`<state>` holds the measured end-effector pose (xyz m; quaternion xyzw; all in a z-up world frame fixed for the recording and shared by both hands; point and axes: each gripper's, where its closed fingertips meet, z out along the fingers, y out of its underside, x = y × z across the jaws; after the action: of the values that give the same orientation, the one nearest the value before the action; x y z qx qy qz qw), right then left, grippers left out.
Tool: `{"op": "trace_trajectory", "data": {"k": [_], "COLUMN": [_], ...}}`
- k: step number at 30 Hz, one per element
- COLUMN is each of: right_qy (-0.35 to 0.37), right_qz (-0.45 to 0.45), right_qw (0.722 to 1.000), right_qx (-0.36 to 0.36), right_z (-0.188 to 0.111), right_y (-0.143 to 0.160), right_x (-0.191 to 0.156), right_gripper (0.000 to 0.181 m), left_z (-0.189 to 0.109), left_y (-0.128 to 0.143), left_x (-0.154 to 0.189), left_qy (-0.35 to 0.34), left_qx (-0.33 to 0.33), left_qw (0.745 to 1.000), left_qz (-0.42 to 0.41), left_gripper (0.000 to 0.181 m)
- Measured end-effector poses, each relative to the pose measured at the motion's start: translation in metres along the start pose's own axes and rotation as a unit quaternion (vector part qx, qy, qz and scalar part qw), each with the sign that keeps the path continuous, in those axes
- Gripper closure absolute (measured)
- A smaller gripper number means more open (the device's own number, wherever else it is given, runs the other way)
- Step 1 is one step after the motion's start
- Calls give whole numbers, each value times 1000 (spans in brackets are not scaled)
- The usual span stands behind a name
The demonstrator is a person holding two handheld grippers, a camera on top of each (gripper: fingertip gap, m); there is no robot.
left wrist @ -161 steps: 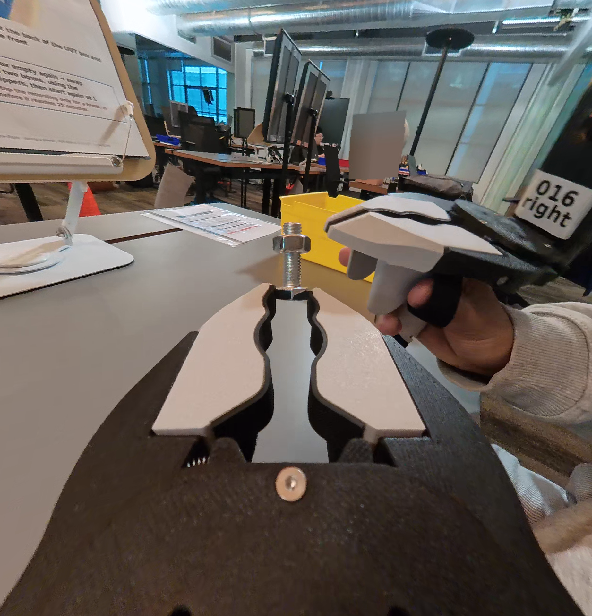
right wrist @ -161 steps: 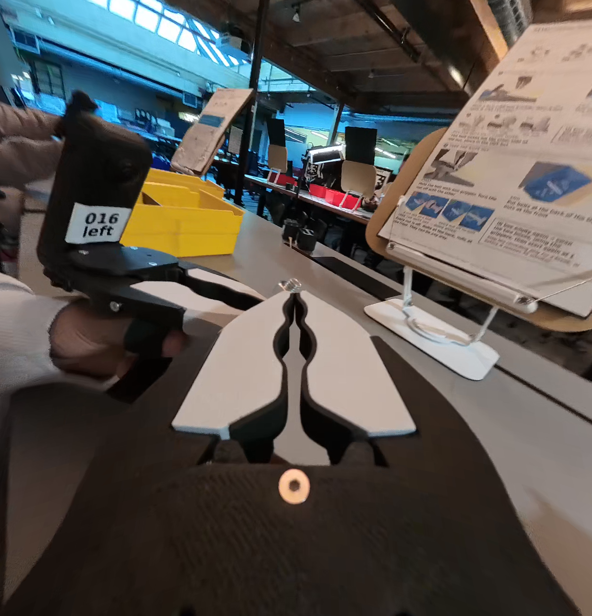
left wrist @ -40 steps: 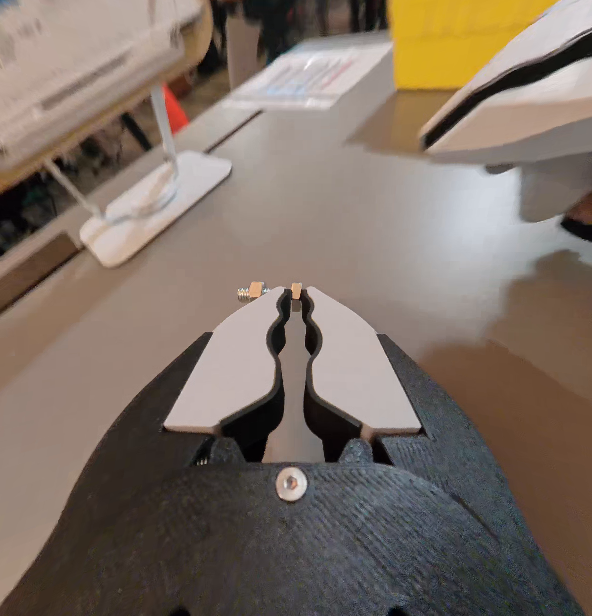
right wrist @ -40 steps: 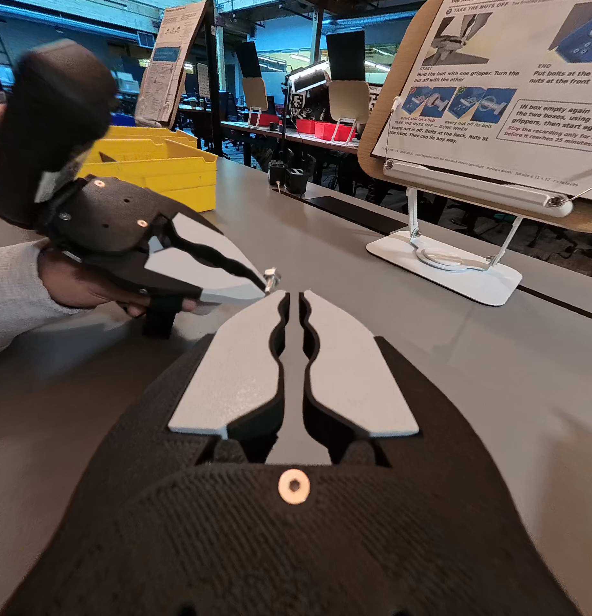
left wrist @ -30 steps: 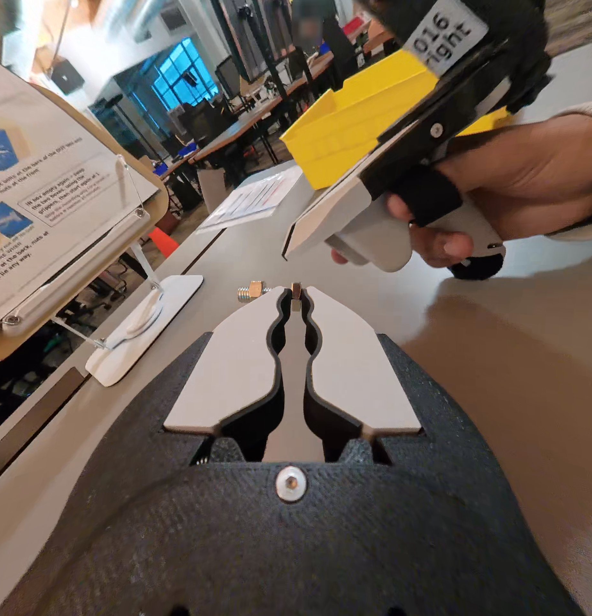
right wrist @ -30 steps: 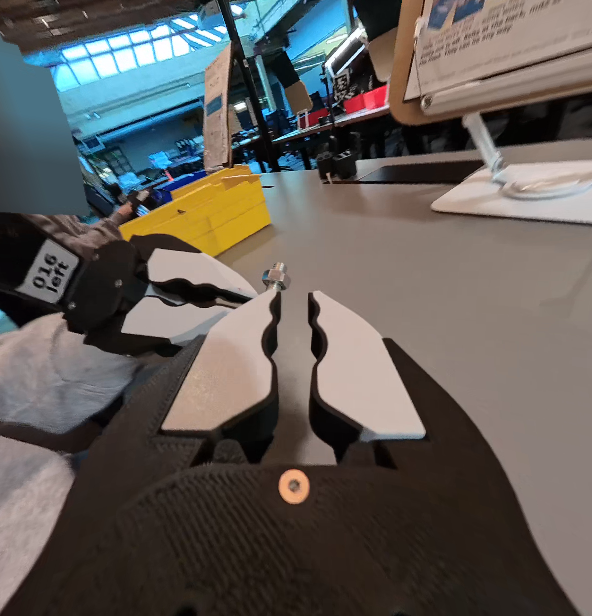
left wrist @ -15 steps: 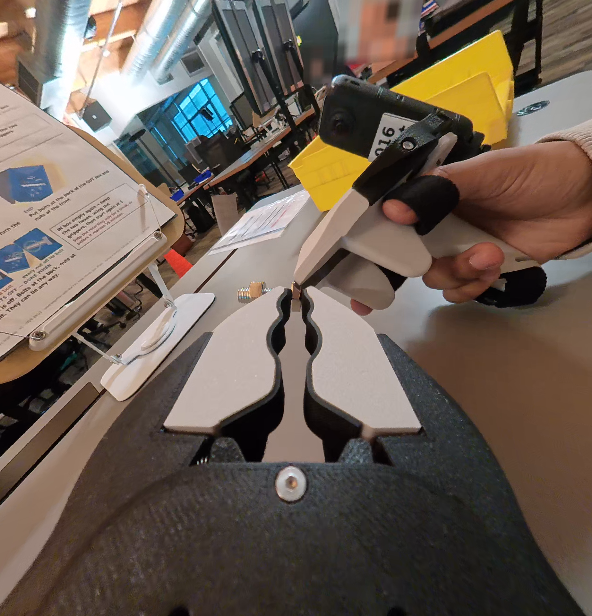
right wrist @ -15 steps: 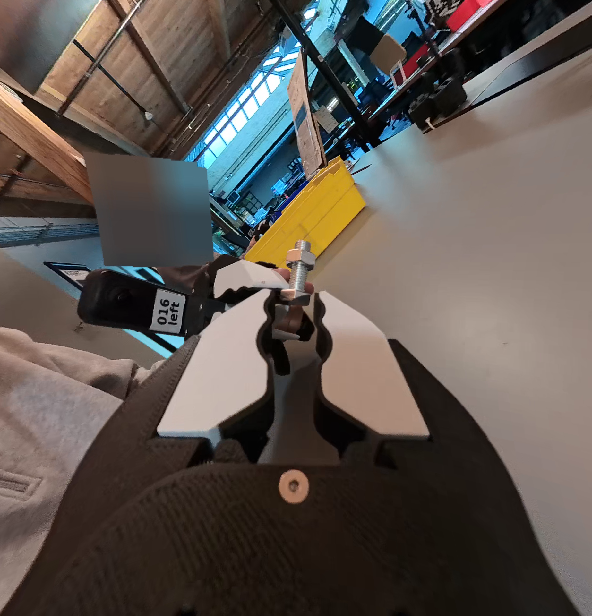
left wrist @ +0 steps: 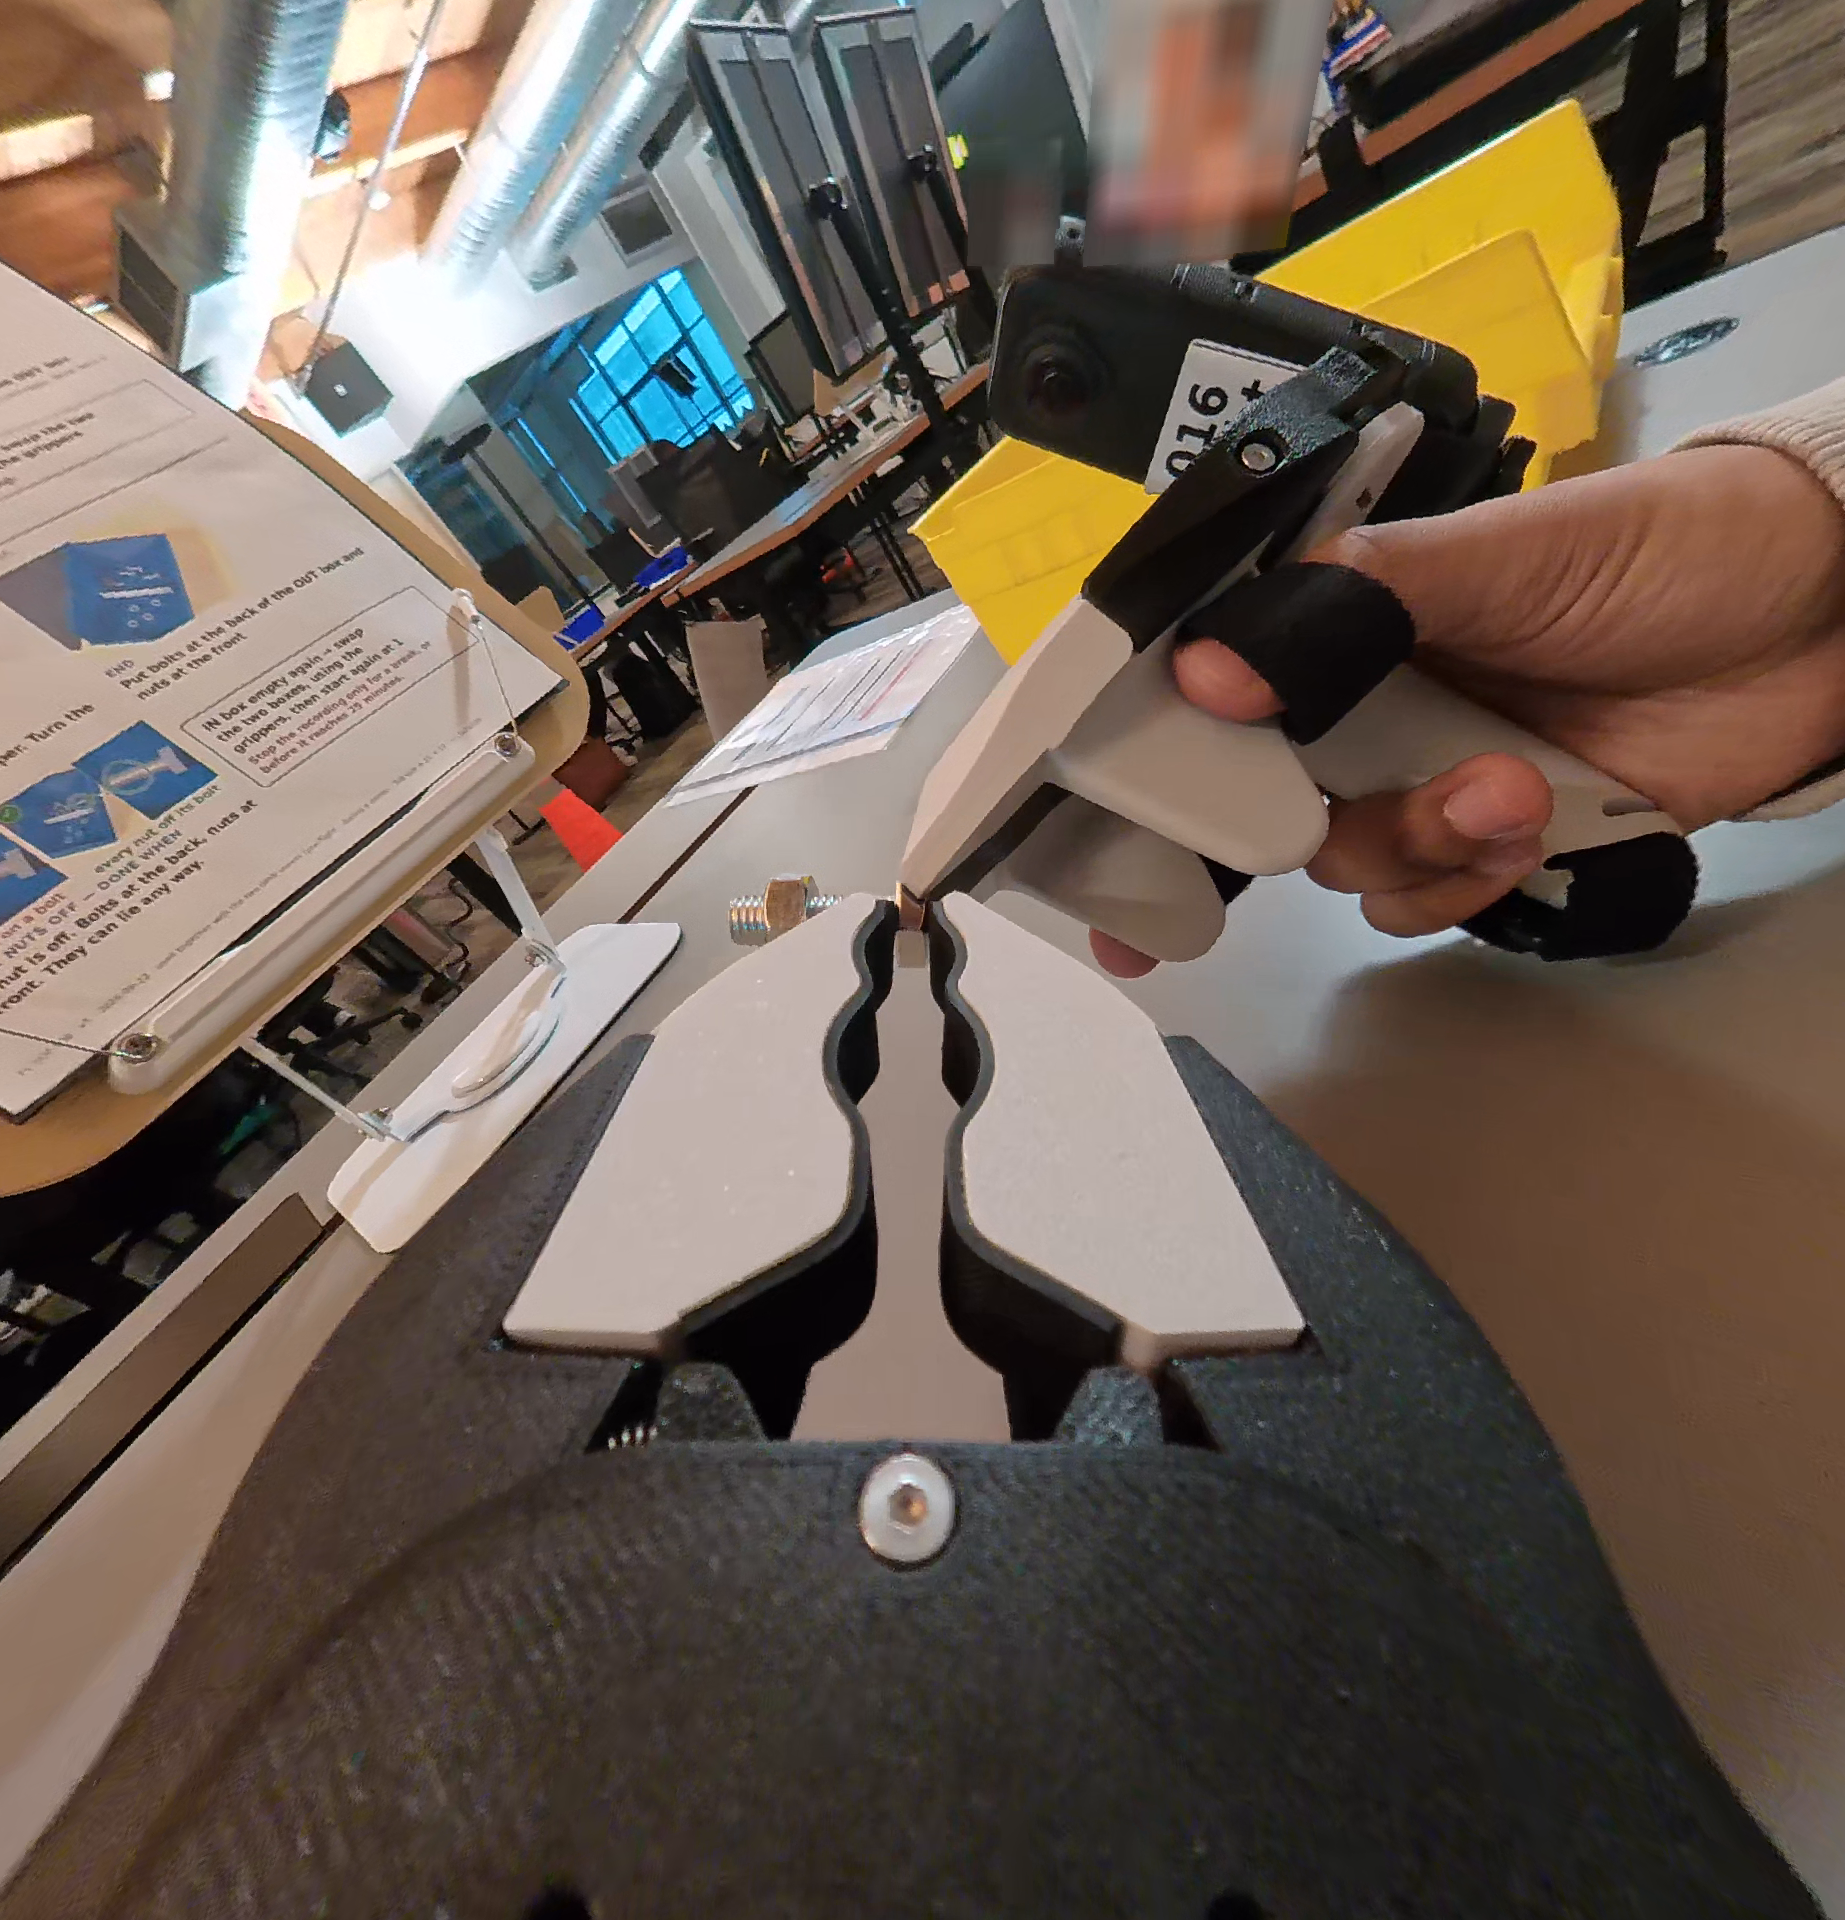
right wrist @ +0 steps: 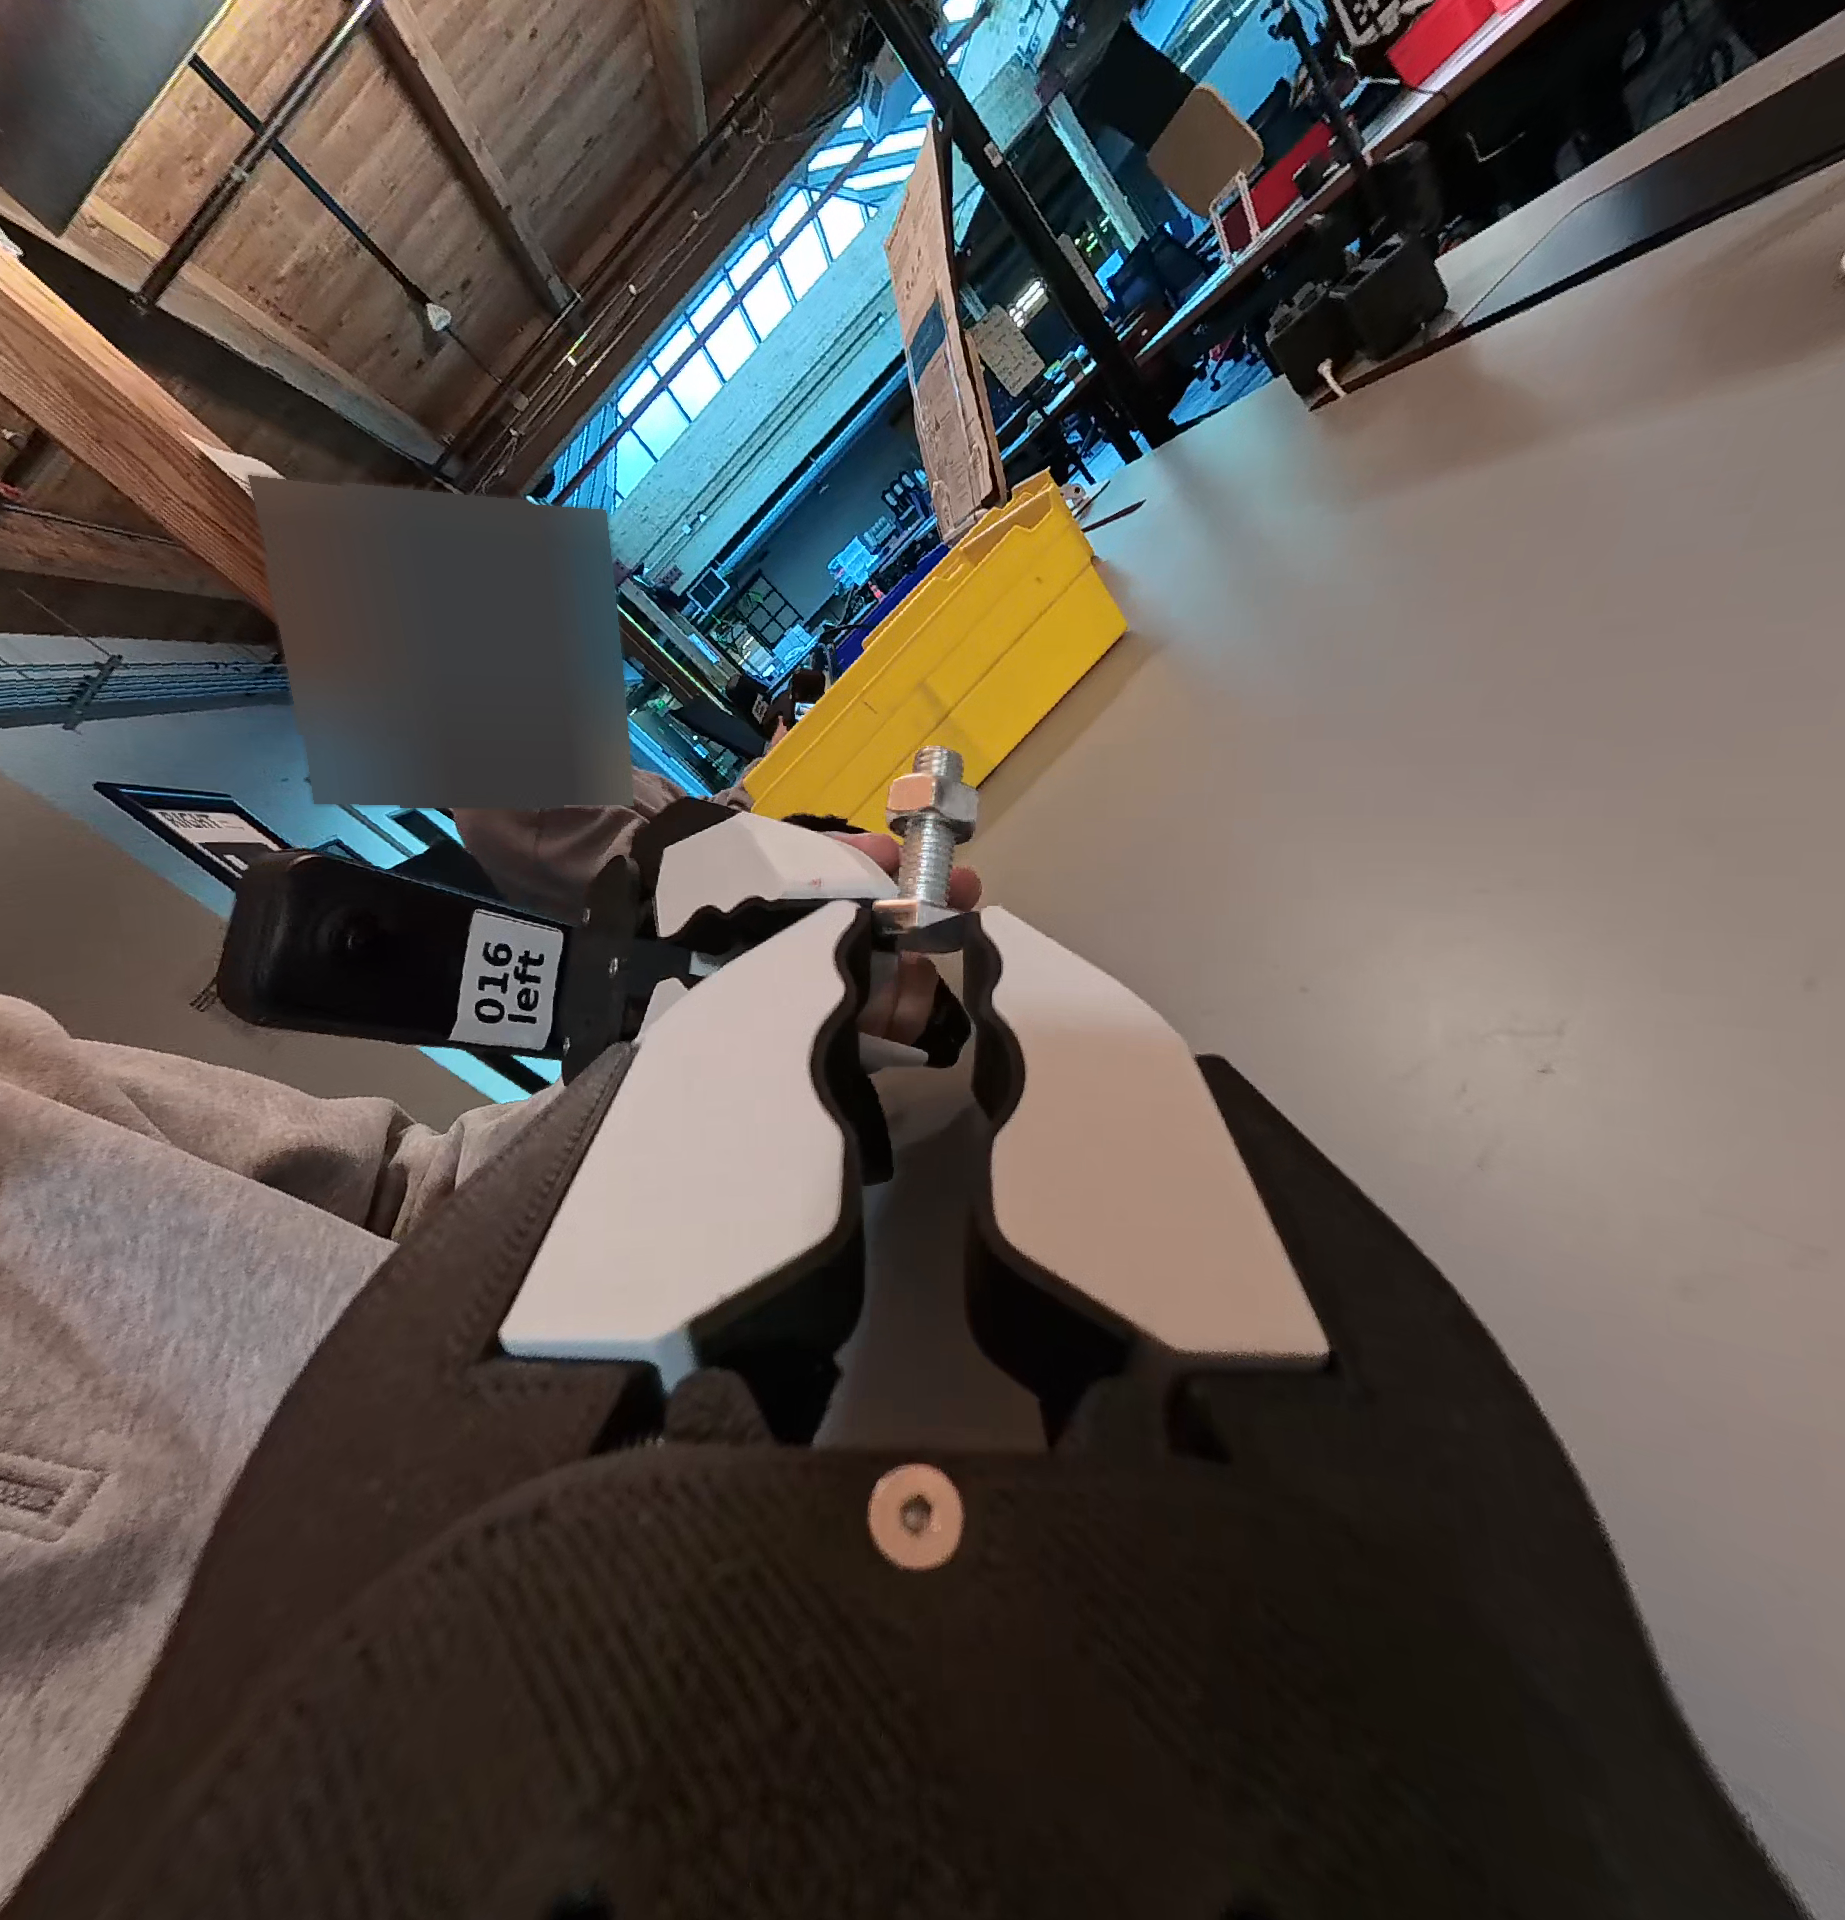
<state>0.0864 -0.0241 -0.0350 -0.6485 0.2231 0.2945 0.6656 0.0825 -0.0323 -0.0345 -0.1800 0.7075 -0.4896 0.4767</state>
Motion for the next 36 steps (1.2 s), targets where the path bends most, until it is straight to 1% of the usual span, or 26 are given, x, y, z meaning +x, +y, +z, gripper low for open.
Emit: {"op": "trace_trajectory", "data": {"k": [5,8,10,12,15,18,20,23,25,27,31,36], "right_qy": [4,-12,-29,-45,-58,-60,-62,-68,-70,-73,-76,-81], "right_qz": [-5,-4,-8,-19,-56,-104,-123,-119,-118,-119,-125,-120], "right_qw": [1000,999,998,997,995,991,989,989,989,989,988,988], "right_qx": [27,51,62,67,62,51,58,59,55,51,49,49], "right_z": [-7,-11,-11,-11,-9,-5,-5,-5,-4,-3,-2,0], "right_y": [-11,-18,-21,-23,-21,-17,-18,-18,-16,-14,-13,-12], "right_x": [1,-2,-8,-15,-26,-34,-38,-39,-38,-40,-42,-42], "right_gripper": [164,164,165,165,165,164,164,164,164,164,163,164], "left_z": [-5,-6,-5,-5,-9,-9,-11,-14,-15,-15,-16,-15], "left_y": [-5,-5,-7,-11,-17,-19,-24,-34,-38,-40,-41,-40], "left_x": [-8,-12,-12,-14,-19,-13,-11,-9,-8,-10,-16,-13], "left_qy": [4,24,58,89,125,158,173,204,212,209,200,198], "left_qx": [25,36,51,70,98,98,111,136,147,158,174,164], "left_qw": [998,989,969,939,897,878,865,838,827,821,808,817], "left_qz": [-64,-143,-233,-323,-412,-441,-458,-487,-499,-507,-526,-515], "left_gripper": [173,171,164,157,153,151,154,155,155,156,166,168]}}
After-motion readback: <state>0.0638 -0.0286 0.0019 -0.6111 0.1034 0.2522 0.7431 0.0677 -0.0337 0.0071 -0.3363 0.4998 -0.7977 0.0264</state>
